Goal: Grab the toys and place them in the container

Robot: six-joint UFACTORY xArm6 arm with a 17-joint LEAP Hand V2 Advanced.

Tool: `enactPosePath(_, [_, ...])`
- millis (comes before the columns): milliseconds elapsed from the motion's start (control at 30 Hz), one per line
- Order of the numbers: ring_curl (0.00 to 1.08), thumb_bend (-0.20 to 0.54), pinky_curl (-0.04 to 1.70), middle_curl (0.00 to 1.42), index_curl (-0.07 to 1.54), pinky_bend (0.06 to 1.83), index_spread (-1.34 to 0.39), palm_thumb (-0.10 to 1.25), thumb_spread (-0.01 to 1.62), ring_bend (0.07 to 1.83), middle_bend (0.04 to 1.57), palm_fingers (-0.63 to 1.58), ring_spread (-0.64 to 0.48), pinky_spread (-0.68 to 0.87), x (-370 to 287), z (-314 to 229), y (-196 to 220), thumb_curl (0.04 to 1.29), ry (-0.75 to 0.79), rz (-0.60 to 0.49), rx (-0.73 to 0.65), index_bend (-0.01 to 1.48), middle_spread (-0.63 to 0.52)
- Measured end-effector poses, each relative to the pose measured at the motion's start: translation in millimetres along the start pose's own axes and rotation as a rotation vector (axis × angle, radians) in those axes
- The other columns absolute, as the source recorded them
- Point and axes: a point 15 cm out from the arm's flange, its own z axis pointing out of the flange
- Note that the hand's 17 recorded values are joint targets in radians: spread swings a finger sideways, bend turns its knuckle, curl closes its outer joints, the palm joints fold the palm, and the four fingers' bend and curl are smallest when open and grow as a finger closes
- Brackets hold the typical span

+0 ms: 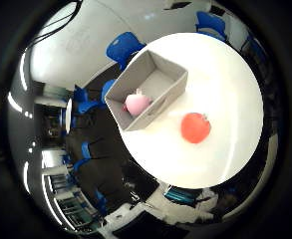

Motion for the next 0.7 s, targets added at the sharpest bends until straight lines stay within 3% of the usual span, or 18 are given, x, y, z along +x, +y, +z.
enactPosePath(200, [0.23, -0.025, 0.3, 0.34, 0.26, 0.57, -0.37, 0.32, 1.02, 0.42, 0.22, 0.14, 0.2, 0.49, 15.9, 48.4, 14.9, 0.28, -0.006, 0.021, -0.027, 0.16, 0.03])
enactPosePath(700, [0.23, -0.025, 0.27, 0.34, 0.27, 0.55, -0.36, 0.33, 1.03, 0.39, 0.21, 0.15, 0.19, 0.48, 33.6, 141.2, -5.7, 0.27, 0.0, 0.043, -0.012, 0.16, 0.03])
